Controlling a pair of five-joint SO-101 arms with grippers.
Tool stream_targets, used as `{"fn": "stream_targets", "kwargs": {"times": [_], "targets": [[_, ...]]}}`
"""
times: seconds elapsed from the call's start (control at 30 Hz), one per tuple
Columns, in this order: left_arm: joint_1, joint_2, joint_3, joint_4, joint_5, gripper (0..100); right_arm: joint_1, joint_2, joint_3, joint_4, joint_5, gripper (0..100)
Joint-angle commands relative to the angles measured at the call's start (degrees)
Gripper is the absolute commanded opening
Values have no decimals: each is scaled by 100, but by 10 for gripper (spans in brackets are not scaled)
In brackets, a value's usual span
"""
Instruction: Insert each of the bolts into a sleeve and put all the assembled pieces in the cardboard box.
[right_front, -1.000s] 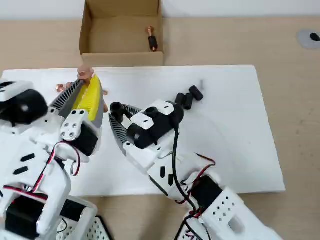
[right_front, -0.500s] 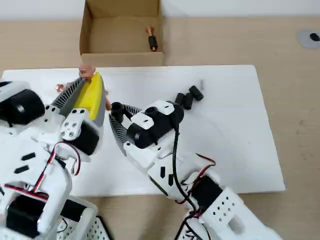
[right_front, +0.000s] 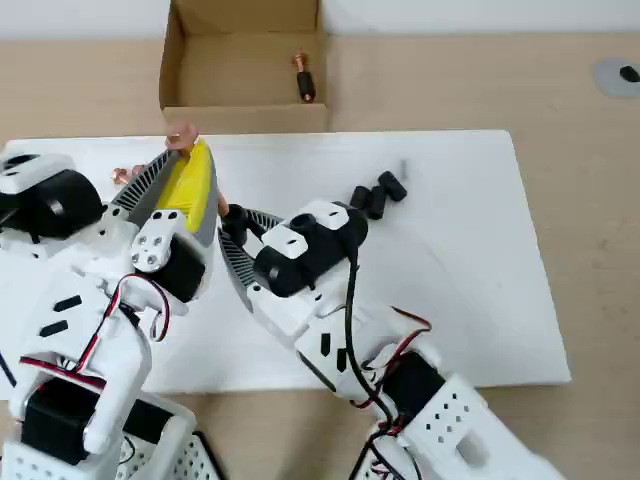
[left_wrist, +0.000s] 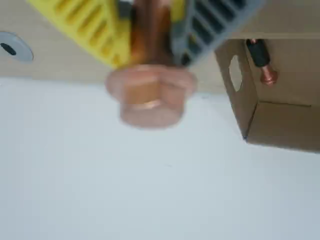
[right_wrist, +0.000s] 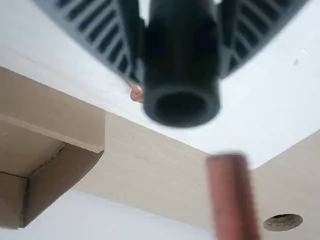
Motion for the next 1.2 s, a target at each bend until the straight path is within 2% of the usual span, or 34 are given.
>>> {"fn": "stream_targets", "kwargs": {"times": [0.0,0.43,0.73,1.03,1.17], "targets": [[185,31,-26,79,26,7,-101,-127,-31,-141,-53,10],[202,31,-26,114,26,7,-101,-127,-31,-141,-53,9],[501,22,-26,668,-18,8,-101,-145,-31,-141,-53,9],[466,-22,-167,492,-264,7,-101,-145,-31,-141,-53,9],[114,-13,-264,79,-255,7,-101,-145,-31,-141,-53,9]]}}
